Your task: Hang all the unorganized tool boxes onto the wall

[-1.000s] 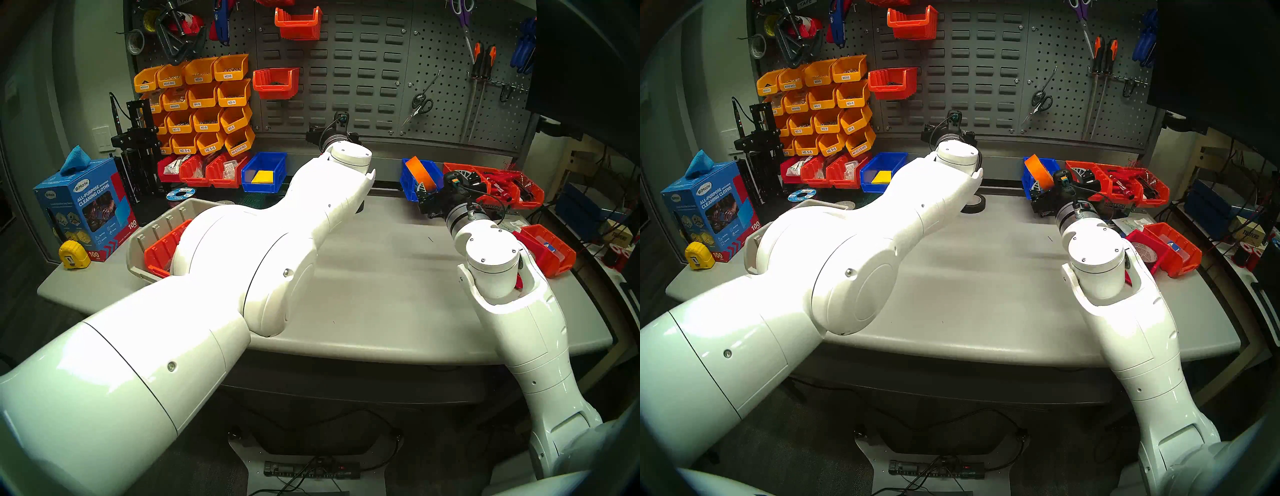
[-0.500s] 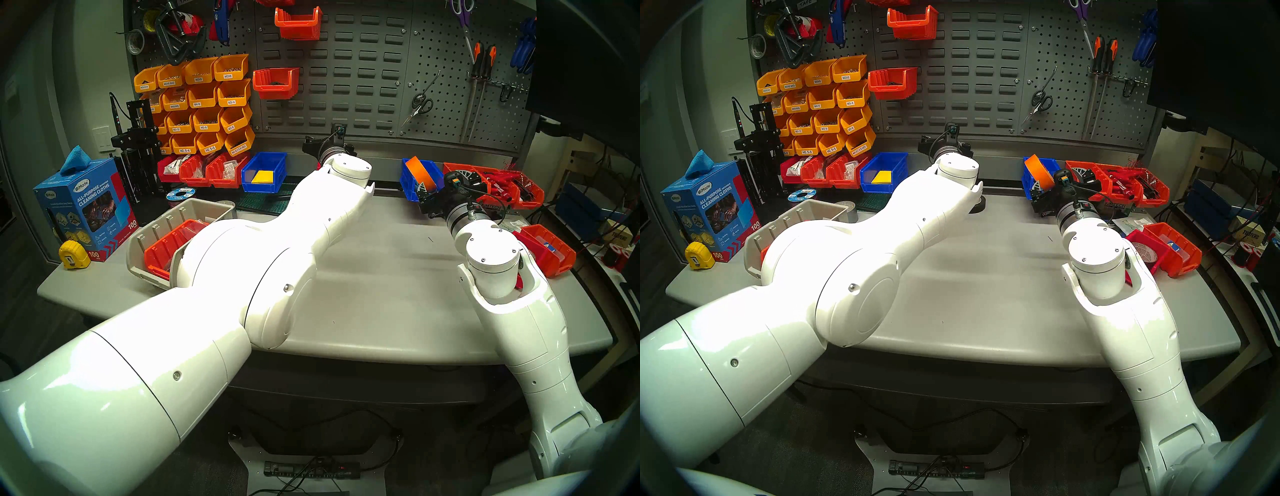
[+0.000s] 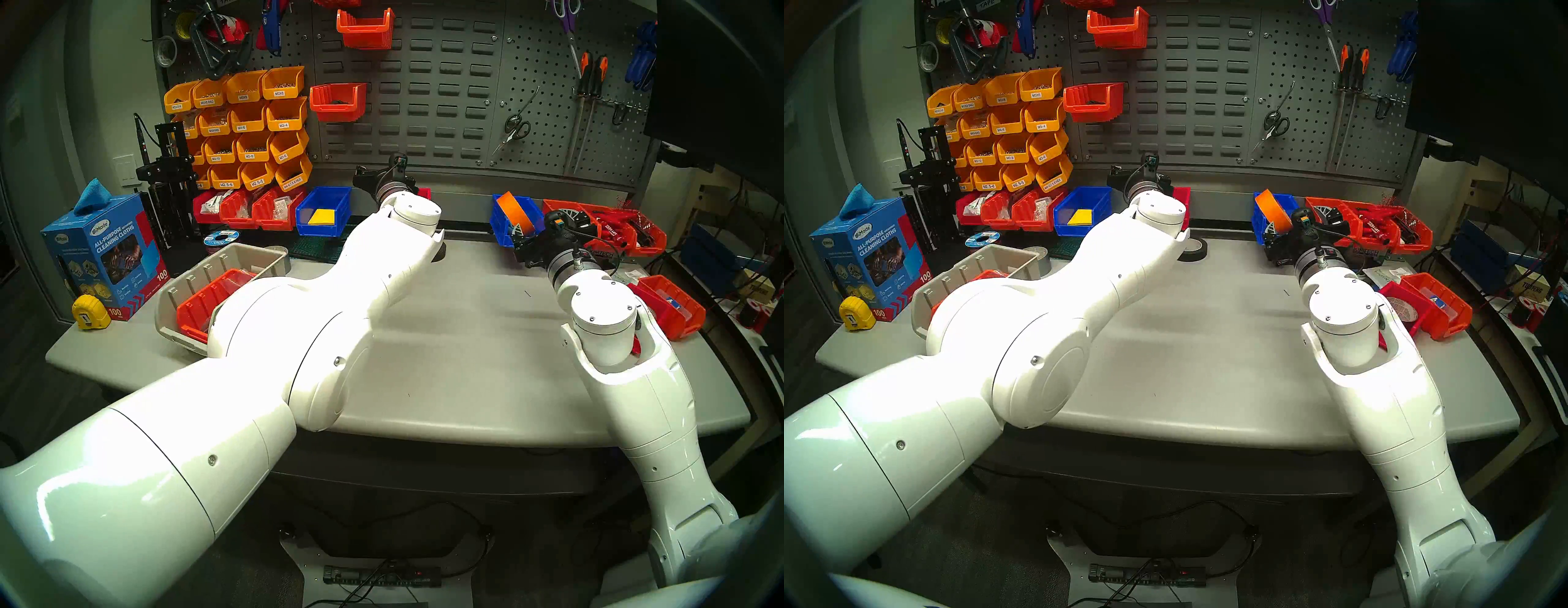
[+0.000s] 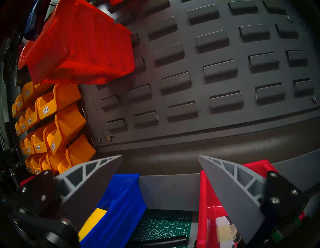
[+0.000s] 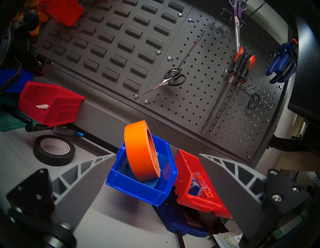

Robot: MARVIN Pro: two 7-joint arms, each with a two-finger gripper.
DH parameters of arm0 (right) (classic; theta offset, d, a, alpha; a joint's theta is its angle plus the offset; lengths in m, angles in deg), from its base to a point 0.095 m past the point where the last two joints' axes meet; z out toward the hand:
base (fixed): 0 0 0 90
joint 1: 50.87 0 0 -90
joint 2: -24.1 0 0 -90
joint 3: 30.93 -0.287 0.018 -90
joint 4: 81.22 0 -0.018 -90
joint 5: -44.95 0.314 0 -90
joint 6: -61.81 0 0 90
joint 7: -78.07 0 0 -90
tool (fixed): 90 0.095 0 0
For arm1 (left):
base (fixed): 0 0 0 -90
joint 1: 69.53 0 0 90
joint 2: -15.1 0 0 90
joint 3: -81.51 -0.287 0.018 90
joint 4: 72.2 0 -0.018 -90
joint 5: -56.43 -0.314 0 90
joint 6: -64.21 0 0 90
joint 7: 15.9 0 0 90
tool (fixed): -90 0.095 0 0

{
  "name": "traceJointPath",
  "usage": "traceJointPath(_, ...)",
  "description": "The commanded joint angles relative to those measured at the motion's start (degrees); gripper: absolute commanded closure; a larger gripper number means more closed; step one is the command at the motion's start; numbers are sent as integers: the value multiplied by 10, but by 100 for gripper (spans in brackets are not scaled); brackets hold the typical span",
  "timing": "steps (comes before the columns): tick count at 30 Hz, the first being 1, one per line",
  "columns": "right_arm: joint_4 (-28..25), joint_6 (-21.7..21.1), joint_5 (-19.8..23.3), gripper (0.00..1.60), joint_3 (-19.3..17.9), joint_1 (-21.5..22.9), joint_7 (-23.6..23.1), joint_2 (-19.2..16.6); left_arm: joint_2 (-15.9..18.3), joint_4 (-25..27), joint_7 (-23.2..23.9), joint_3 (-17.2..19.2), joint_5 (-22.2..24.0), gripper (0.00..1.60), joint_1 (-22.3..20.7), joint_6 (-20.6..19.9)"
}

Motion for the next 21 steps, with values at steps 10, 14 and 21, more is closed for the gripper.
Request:
traceJointPath(10,-2,1,-1,0,-3,3,2,-2,30,43,-3,-12,-12,0,3,18)
traceJointPath(14,-2,1,-1,0,-2,3,2,-2,37,49,-1,-16,-14,0,9,20)
traceJointPath(21,-1,1,-1,0,-2,4,2,-2,46,59,1,-21,-16,0,19,23)
